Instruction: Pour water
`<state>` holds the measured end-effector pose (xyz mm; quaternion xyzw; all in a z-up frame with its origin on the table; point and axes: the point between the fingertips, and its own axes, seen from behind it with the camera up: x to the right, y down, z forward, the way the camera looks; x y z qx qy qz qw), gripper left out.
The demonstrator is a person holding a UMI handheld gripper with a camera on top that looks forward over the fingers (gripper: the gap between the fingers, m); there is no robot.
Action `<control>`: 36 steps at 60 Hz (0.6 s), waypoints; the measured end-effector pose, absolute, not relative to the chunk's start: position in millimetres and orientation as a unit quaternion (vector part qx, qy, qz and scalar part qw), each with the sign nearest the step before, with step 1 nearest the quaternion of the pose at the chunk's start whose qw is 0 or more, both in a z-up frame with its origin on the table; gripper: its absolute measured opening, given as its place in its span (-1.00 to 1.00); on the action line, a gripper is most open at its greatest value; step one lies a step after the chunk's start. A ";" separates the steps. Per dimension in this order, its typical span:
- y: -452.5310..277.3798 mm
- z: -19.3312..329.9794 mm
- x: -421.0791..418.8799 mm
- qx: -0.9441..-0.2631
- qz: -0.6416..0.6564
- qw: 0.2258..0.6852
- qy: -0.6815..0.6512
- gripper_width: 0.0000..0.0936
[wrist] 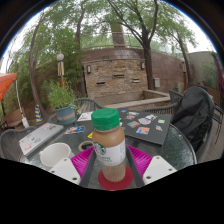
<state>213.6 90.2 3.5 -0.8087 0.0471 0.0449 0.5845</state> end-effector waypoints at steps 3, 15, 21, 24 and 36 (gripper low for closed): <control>83.4 1.3 218.8 -0.817 0.053 0.571 0.057 0.76; 39.6 16.6 231.0 -0.827 0.042 0.554 0.089 0.78; 8.4 48.0 231.0 -0.824 0.026 0.559 0.093 0.78; -10.5 67.4 225.7 -0.823 0.016 0.560 0.092 0.78; -98.4 162.3 188.8 -0.820 -0.003 0.566 0.079 0.78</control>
